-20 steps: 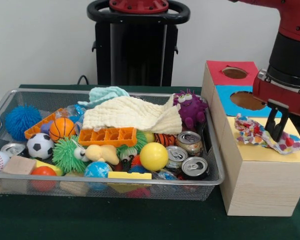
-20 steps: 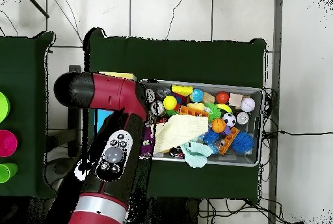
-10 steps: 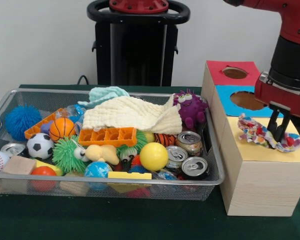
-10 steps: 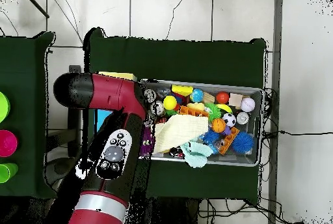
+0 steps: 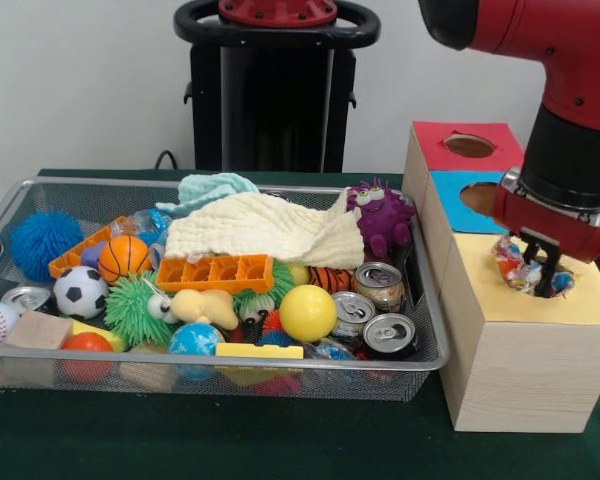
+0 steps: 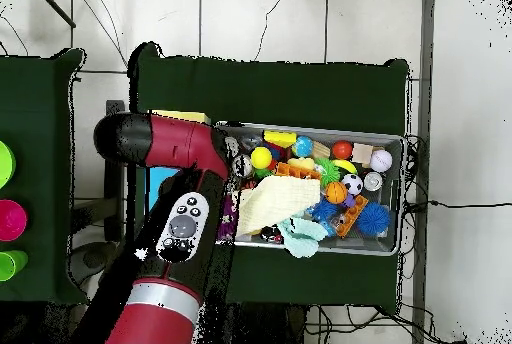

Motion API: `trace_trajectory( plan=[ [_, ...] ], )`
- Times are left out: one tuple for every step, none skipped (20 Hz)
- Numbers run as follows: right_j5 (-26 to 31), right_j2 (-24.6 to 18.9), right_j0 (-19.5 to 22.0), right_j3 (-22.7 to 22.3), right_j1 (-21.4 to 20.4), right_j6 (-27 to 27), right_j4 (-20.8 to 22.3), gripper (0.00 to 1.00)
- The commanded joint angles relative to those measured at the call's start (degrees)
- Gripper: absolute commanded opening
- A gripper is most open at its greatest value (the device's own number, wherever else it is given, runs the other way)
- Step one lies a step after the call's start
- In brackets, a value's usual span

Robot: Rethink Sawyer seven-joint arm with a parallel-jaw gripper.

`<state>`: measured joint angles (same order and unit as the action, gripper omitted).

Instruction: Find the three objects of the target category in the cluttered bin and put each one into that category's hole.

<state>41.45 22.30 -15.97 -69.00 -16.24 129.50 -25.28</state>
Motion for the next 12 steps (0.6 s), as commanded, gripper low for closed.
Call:
trace_trajectory(
  plan=[
    [5.37, -7.01, 3.38, -0.57, 5.23, 3.27, 2.48, 0.0],
    [5.89, -7.04, 3.6, -0.21, 5.39, 2.99, 2.63, 0.0],
    [6.41, -7.06, 3.81, 0.15, 5.54, 2.7, 2.79, 0.0],
    [6.74, -7.2, 4.05, 0.15, 5.58, 2.46, 2.83, 0.0],
    [7.07, -7.13, 4.1, 0.2, 5.49, 2.39, 2.94, 0.0],
    [7.41, -7.13, 4.17, 0.38, 5.5, 2.32, 3.01, 0.0],
    [7.62, -7.2, 4.27, 0.38, 5.4, 2.17, 3.04, 0.0],
    [7.91, -7.25, 4.38, 0.76, 5.49, 2.09, 3.07, 0.0],
    [8.12, -7.36, 4.5, 1.11, 5.66, 1.98, 3.06, 0.0],
    [8.22, -7.54, 4.63, 1.2, 5.7, 1.85, 3.04, 0.0],
    [8.17, -7.7, 4.69, 1.42, 5.85, 1.79, 3.04, 0.0],
    [8.26, -7.85, 4.84, 1.65, 6.0, 1.67, 3.06, 0.0]
  ],
)
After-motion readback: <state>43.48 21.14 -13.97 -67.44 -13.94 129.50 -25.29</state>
